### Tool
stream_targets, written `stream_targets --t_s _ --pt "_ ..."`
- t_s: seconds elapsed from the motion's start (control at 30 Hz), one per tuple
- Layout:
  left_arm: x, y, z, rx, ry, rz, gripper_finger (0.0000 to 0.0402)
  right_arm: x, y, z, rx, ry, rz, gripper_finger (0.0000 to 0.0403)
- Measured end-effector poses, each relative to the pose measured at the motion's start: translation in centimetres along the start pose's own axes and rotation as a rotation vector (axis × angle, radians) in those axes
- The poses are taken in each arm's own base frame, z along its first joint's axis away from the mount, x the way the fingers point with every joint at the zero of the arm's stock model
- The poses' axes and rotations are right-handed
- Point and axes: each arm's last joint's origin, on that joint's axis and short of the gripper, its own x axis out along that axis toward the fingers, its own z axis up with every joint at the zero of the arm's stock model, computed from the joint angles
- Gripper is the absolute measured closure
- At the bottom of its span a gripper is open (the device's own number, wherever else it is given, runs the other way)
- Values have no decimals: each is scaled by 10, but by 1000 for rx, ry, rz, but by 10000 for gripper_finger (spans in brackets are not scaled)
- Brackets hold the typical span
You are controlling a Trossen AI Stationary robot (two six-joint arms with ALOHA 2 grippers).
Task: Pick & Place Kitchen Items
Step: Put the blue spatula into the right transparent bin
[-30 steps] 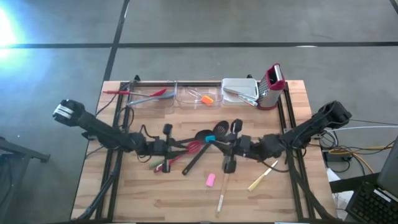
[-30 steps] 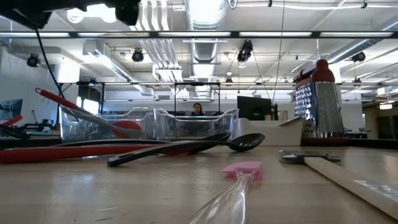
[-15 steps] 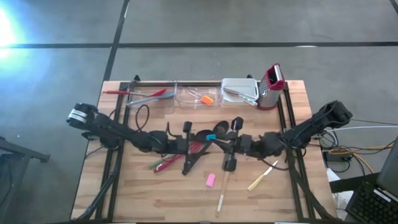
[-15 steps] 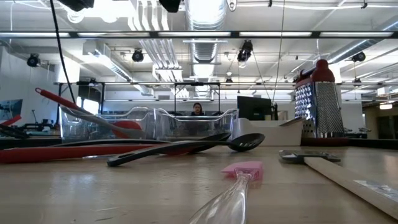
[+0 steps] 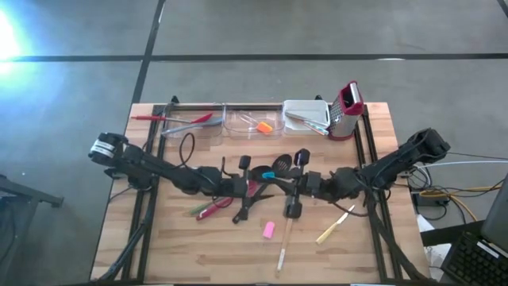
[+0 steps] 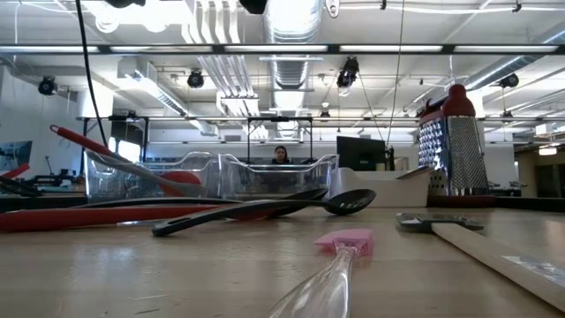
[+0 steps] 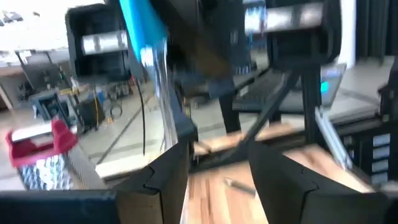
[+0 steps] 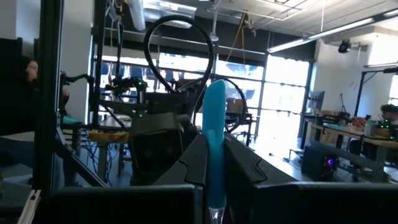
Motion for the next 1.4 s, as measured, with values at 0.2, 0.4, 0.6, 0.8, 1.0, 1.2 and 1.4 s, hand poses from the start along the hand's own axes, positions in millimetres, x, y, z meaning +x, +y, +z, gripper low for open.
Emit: stream_targets --t_s 0.2,0.4,0.6,0.8,1.0,1.2,1.4 --pt "-10 2 1 28 123 -14 227 -6 -5 11 32 30 25 385" --pt "-12 9 4 27 126 27 227 -7 -6 13 55 33 39 385" --pt "-5 14 1 6 75 49 228 -5 -4 9 40 26 51 385" --pt "0 15 3 -33 39 -22 227 -5 -5 10 24 21 46 385" --pt "7 19 13 -39 5 -13 232 -3 -6 9 27 15 38 385" --pt "18 18 6 -42 26 -15 250 -3 -7 11 21 -3 33 385" --pt "22 17 5 -41 28 -14 311 -3 -7 10 19 -3 33 385"
